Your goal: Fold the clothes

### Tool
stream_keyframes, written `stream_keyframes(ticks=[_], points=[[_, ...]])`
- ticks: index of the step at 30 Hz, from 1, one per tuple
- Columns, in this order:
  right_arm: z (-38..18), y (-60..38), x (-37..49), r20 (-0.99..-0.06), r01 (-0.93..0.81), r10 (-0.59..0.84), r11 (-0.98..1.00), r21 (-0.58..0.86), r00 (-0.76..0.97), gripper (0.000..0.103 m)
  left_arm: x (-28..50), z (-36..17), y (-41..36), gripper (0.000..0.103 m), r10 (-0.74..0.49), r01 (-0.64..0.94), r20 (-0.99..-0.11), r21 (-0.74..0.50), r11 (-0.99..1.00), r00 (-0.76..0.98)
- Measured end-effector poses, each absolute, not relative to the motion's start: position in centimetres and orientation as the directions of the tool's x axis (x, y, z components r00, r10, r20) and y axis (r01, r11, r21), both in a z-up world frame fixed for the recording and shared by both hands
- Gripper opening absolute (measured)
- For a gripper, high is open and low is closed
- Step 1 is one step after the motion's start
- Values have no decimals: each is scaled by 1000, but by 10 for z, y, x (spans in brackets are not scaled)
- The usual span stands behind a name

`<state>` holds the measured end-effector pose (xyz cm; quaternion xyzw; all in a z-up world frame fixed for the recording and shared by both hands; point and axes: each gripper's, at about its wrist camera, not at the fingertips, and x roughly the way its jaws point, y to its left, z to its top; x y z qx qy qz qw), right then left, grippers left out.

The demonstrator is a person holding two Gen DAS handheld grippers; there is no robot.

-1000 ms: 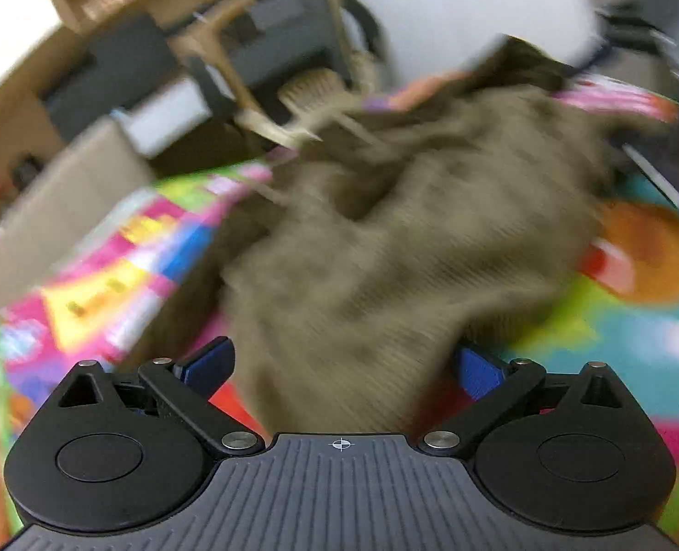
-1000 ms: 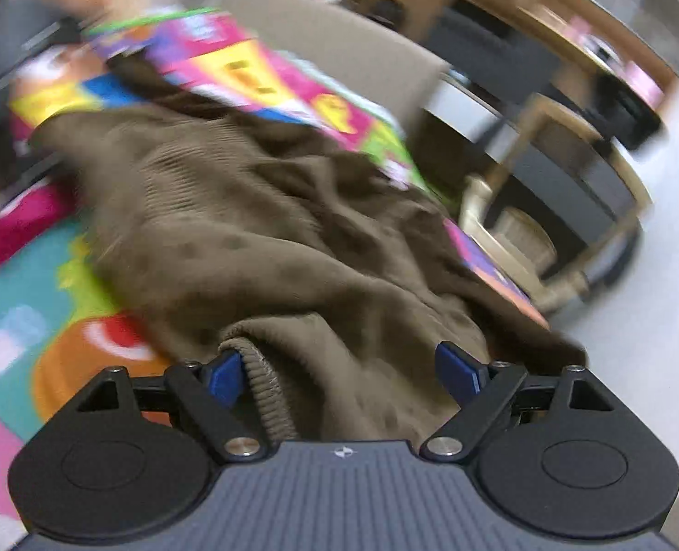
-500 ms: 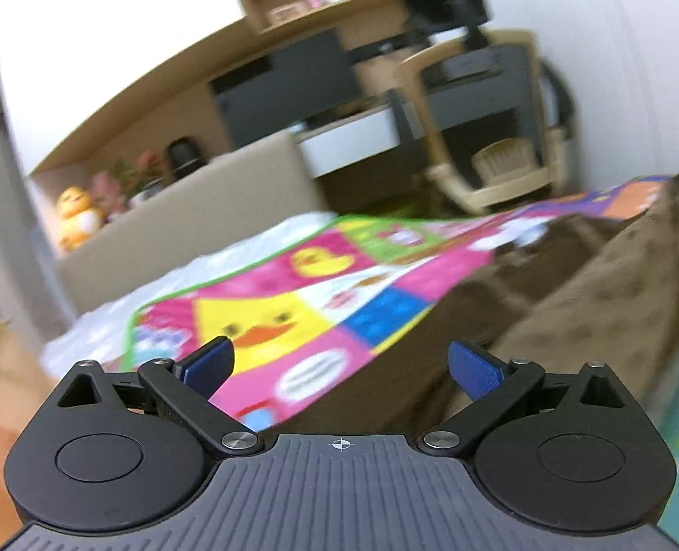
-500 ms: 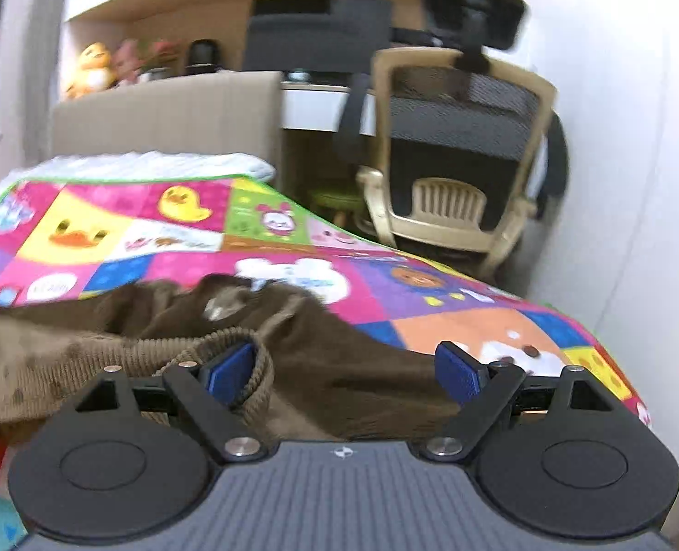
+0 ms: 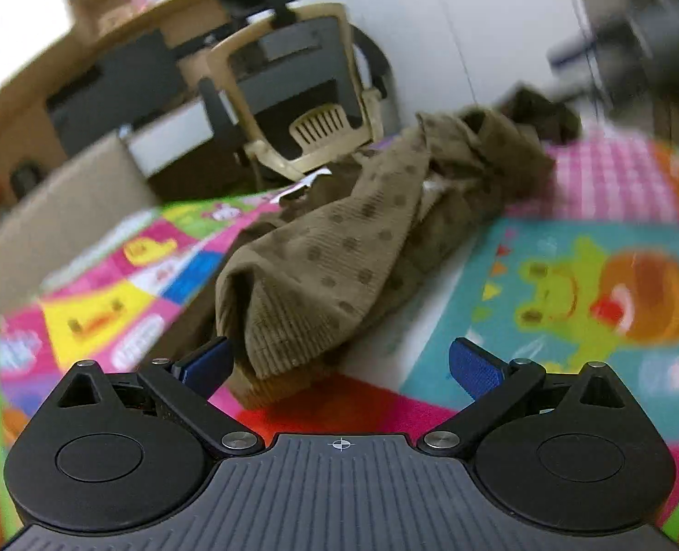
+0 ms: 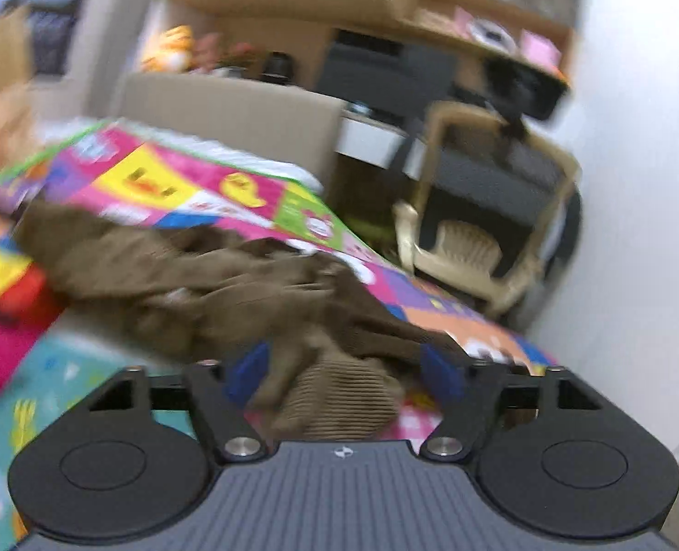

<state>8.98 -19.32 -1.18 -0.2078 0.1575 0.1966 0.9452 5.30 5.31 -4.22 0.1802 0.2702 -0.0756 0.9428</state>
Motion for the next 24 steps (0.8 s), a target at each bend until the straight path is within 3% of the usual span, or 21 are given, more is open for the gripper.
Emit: stream_keyframes(ticks=[2, 4, 6, 8, 10, 12, 13, 14, 15, 20, 24], points=[[-21, -173, 84, -380, -461, 317, 797, -390, 869, 67, 54, -33, 71, 102, -107, 201, -567, 106, 974, 817], [-29, -157, 83, -377, -468, 317, 772, -430, 870, 67, 60, -30, 97, 102, -244, 144, -592, -211, 967, 769], [-33, -147, 91, -369, -458, 308, 771, -443, 877, 67, 68, -33, 119, 102, -350, 80, -564, -447, 891, 748], [-35, -139, 102, -367, -454, 307, 775, -440, 878, 67, 78, -33, 125, 100, -339, 40, -552, -483, 875, 762], [-37, -133, 112, -355, -442, 300, 777, -448, 886, 67, 91, -32, 127, 89, -318, 16, -547, -486, 874, 774], [-38, -128, 122, -350, -431, 290, 782, -450, 891, 47, 109, -32, 130, 57, -318, -8, -543, -514, 858, 777], [-36, -130, 128, -354, -430, 290, 793, -431, 889, 22, 117, -32, 132, 51, -316, -24, -542, -529, 849, 779], [-30, -135, 133, -361, -433, 296, 812, -392, 884, 13, 124, -32, 132, 33, -317, -31, -540, -538, 842, 780], [-25, -140, 137, -369, -434, 303, 829, -353, 879, 12, 130, -31, 133, 16, -318, -36, -538, -547, 836, 781], [11, -187, 108, -334, -460, 366, 847, -268, 868, 6, 104, 2, 130, 10, -342, 23, -485, -550, 835, 805], [22, -230, 49, -339, -491, 393, 824, -282, 855, 6, 32, 39, 130, 10, -391, 107, -422, -556, 824, 818]])
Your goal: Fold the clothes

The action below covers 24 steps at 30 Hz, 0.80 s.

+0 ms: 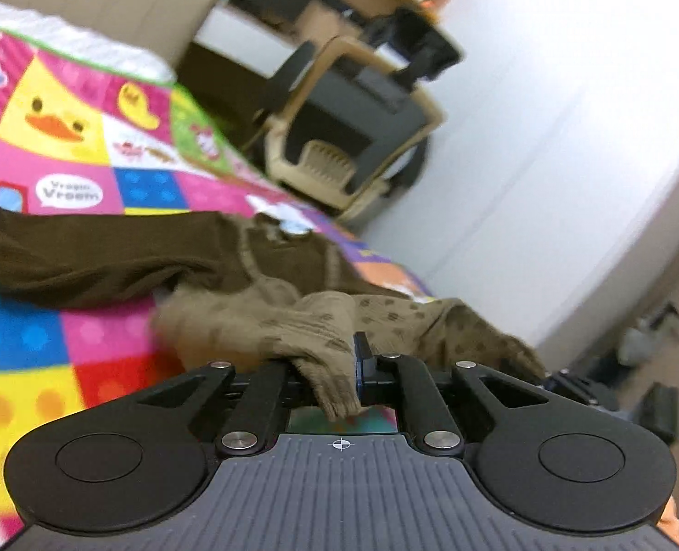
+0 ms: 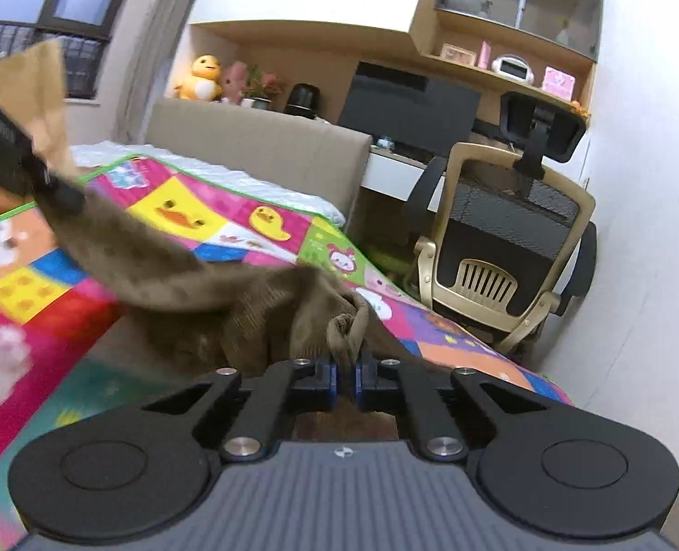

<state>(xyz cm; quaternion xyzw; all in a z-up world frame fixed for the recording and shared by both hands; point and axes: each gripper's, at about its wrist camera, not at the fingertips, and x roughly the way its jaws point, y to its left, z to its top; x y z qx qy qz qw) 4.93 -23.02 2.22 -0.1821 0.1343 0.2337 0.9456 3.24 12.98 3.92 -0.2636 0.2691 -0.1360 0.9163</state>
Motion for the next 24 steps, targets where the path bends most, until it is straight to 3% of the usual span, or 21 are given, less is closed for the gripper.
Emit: stream_keyframes(ticks=[4, 6, 9, 11, 13, 15, 19, 22, 24], points=[[5, -269, 4, -401, -495, 360, 812, -309, 842, 7, -28, 35, 136, 12, -387, 99, -456, -536, 838, 802], [-5, -288, -12, -432, -485, 336, 820, -302, 837, 7, -49, 23, 144, 23, -387, 77, -483, -543, 836, 785], [-12, -308, -20, -455, -454, 298, 844, -285, 839, 21, -64, 8, 155, 42, -356, 42, -526, -517, 855, 773], [-11, -313, -22, -448, -443, 286, 845, -298, 847, 36, -65, 7, 160, 48, -347, 31, -534, -513, 858, 771], [-4, -313, -23, -424, -448, 303, 842, -300, 853, 42, -62, 13, 158, 56, -351, 53, -519, -504, 862, 779], [5, -305, -17, -395, -470, 349, 841, -269, 850, 56, -54, 19, 152, 74, -373, 98, -494, -496, 863, 785], [15, -268, 22, -415, -526, 419, 830, -186, 807, 70, -13, 23, 123, 81, -406, 183, -506, -434, 882, 761], [18, -237, 64, -458, -551, 431, 818, -165, 777, 74, 33, 24, 107, 92, -378, 207, -529, -354, 912, 760], [18, -217, 96, -485, -562, 434, 813, -152, 759, 83, 64, 24, 100, 94, -357, 219, -537, -305, 927, 764]])
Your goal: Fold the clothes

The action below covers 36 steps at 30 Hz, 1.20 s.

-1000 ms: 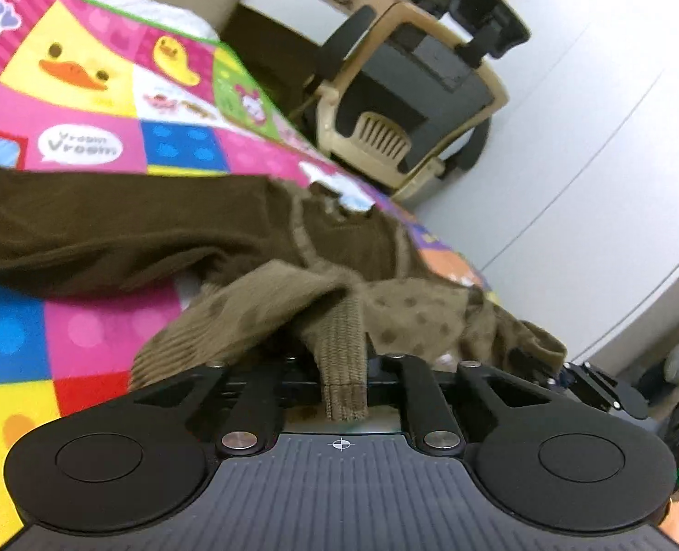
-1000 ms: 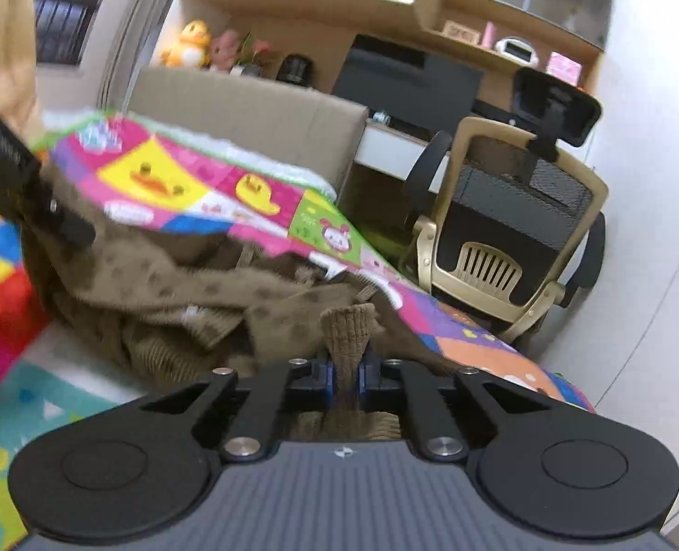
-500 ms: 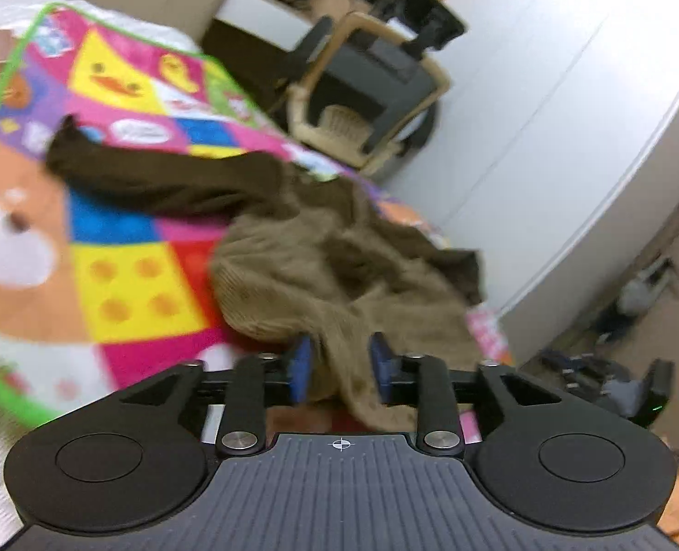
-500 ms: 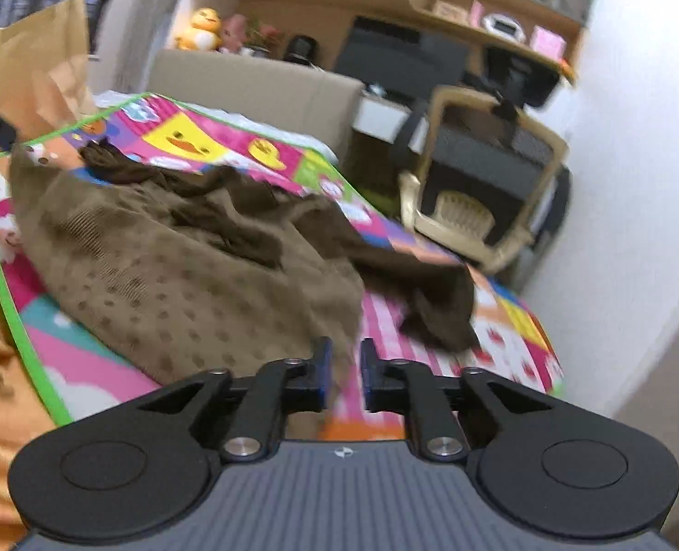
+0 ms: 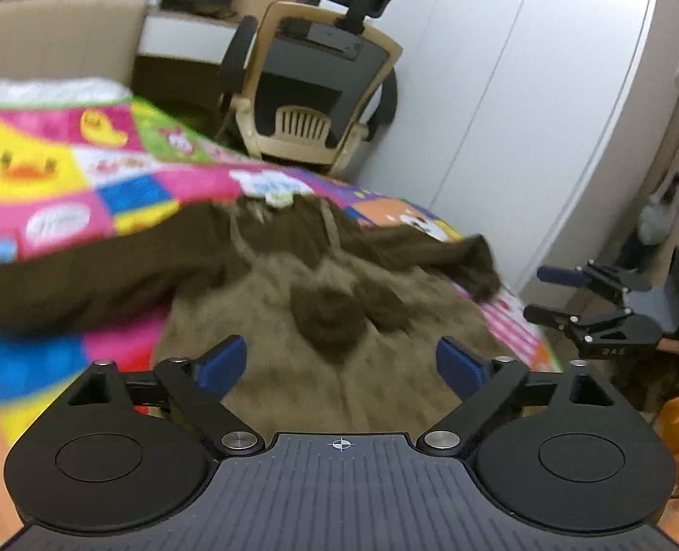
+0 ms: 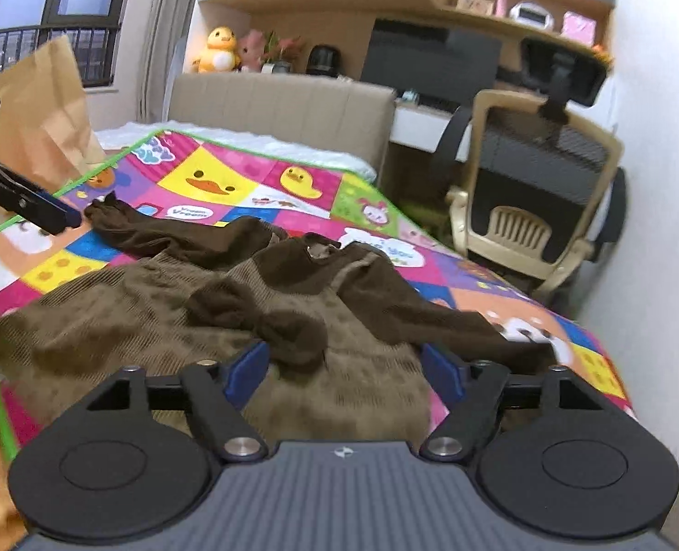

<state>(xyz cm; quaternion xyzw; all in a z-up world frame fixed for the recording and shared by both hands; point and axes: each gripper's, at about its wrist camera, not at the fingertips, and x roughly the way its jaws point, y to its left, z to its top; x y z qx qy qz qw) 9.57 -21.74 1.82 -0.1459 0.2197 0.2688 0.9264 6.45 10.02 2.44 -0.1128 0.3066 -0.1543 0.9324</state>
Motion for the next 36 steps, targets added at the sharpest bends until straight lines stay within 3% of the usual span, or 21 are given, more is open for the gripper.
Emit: stream_keyframes(ticks=[2, 7, 10, 16, 19, 23, 26, 28, 32, 36], points=[[16, -200, 131, -517, -574, 442, 810, -121, 733, 96, 100, 20, 107, 94, -360, 211, -538, -319, 924, 762], [2, -178, 228, -565, -542, 470, 839, 49, 678, 100, 182, -3, 139, 92, -424, 140, -538, -488, 862, 728], [-14, -172, 277, -560, -451, 412, 889, 77, 719, 100, 224, -22, 151, 92, -474, 106, -520, -586, 803, 711], [-38, -160, 309, -542, -407, 345, 913, 6, 766, 99, 282, -61, 155, 92, -503, 41, -536, -656, 754, 678], [-30, -157, 319, -585, -477, 427, 876, 76, 690, 83, 289, -66, 168, 92, -457, 15, -527, -643, 766, 716], [-35, -150, 355, -650, -454, 581, 806, 379, 489, 82, 285, -72, 193, 92, -412, -38, -509, -663, 748, 756], [-50, -131, 385, -662, -396, 638, 767, 505, 393, 82, 282, -74, 210, 91, -363, -85, -516, -656, 750, 776], [-46, -121, 399, -616, -402, 635, 772, 493, 465, 82, 279, -71, 221, 91, -310, -125, -531, -633, 764, 789], [-39, -119, 406, -533, -352, 481, 876, 330, 696, 82, 267, -70, 244, 90, -239, -186, -546, -611, 769, 803], [-48, -130, 396, -581, -337, 491, 870, 359, 650, 82, 244, -54, 260, 93, -182, -229, -549, -596, 770, 816]])
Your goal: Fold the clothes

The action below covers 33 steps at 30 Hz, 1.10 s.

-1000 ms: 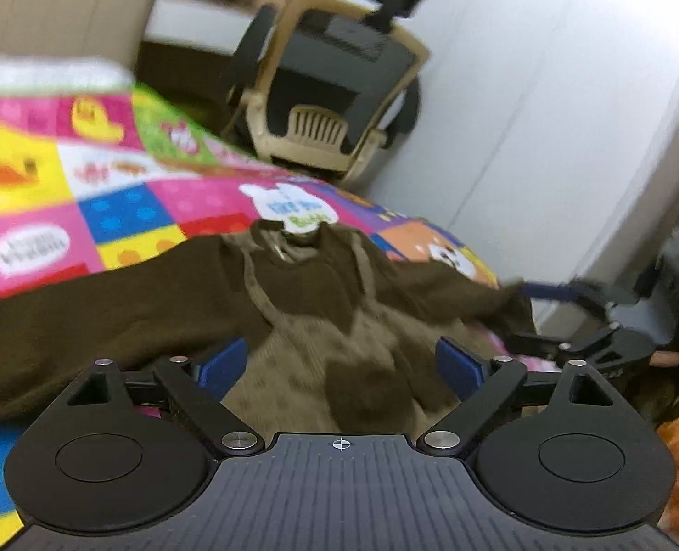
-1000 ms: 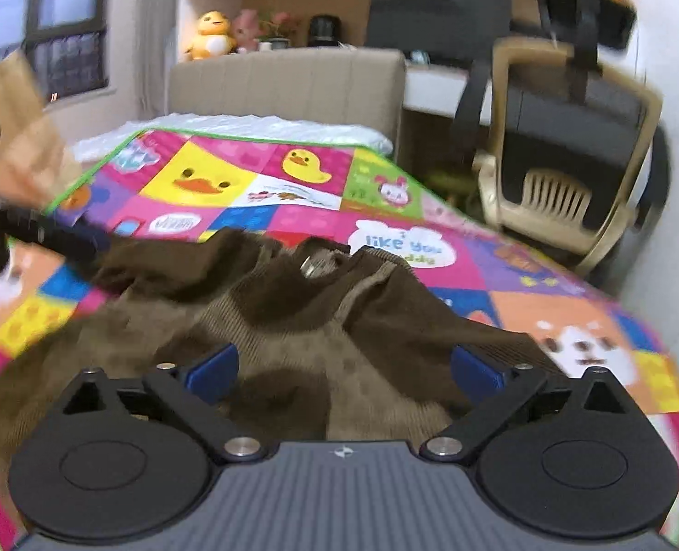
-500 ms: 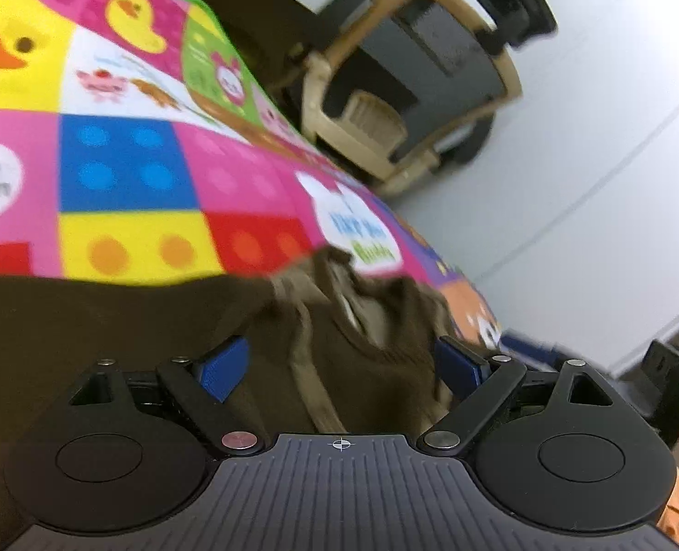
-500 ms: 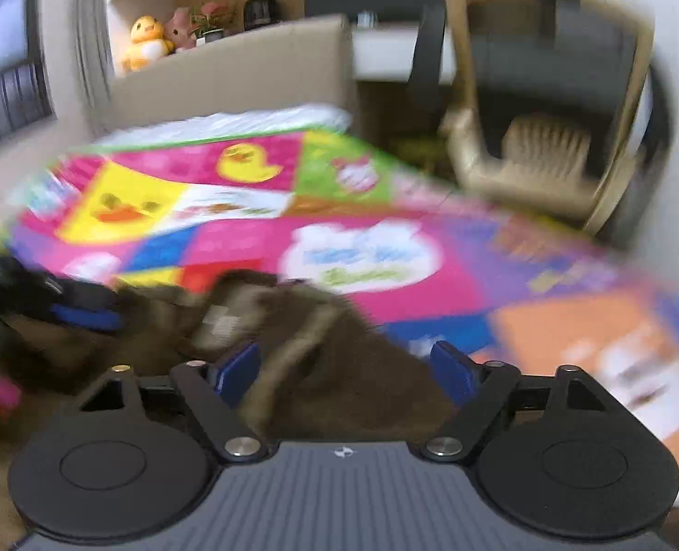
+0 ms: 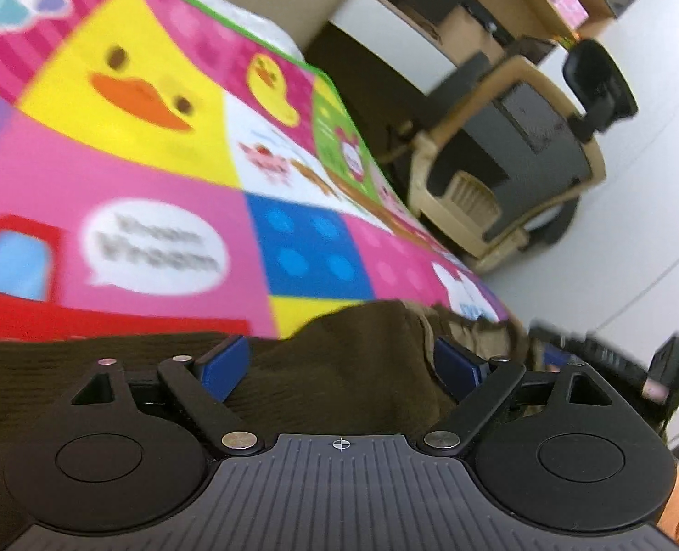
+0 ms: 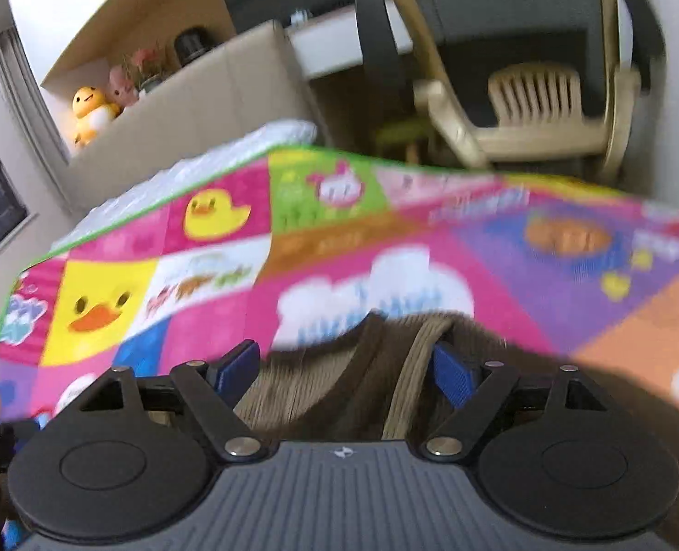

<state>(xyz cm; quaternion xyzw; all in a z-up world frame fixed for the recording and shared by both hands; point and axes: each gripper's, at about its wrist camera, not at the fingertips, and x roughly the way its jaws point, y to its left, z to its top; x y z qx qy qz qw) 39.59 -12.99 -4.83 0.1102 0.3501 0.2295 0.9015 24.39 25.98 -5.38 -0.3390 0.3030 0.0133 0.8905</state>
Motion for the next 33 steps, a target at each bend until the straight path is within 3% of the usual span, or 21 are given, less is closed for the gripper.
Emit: stream_keyframes(ticks=[5, 8, 12, 14, 16, 19, 21, 23, 28, 31, 32, 33], points=[[-36, -159, 325, -523, -386, 469, 883, 266, 712, 92, 192, -34, 263, 93, -184, -235, -540, -614, 754, 821], [-37, -169, 280, -490, -421, 446, 891, 167, 749, 97, 171, -39, 252, 93, -287, -198, -527, -684, 702, 800], [-47, -179, 236, -462, -438, 482, 875, 207, 744, 98, 163, -61, 240, 91, -372, -221, -498, -783, 582, 783], [-53, -183, 215, -444, -449, 506, 862, 235, 739, 100, 166, -71, 240, 89, -335, -273, -506, -791, 548, 795], [-59, -182, 201, -430, -470, 528, 849, 242, 732, 103, 168, -74, 244, 84, -218, -344, -525, -765, 544, 823], [-64, -176, 188, -434, -490, 537, 842, 224, 723, 103, 172, -75, 248, 66, -91, -403, -530, -734, 546, 843], [-64, -172, 182, -441, -499, 538, 840, 213, 718, 103, 173, -76, 252, 29, -37, -436, -555, -690, 577, 831], [-64, -170, 176, -452, -506, 542, 837, 210, 708, 103, 171, -74, 258, 13, 33, -473, -577, -635, 611, 816], [-66, -170, 160, -508, -502, 552, 829, 246, 661, 103, 140, -49, 297, 12, 287, -576, -528, -536, 617, 799], [-71, -167, 169, -590, -479, 560, 822, 308, 582, 103, 124, -38, 307, 13, 286, -571, -519, -551, 608, 806], [-70, -167, 170, -592, -472, 558, 824, 314, 581, 103, 120, -35, 307, 21, 268, -560, -519, -561, 609, 812], [-69, -167, 171, -595, -465, 557, 825, 320, 579, 103, 118, -33, 301, 37, 235, -538, -522, -563, 627, 820]])
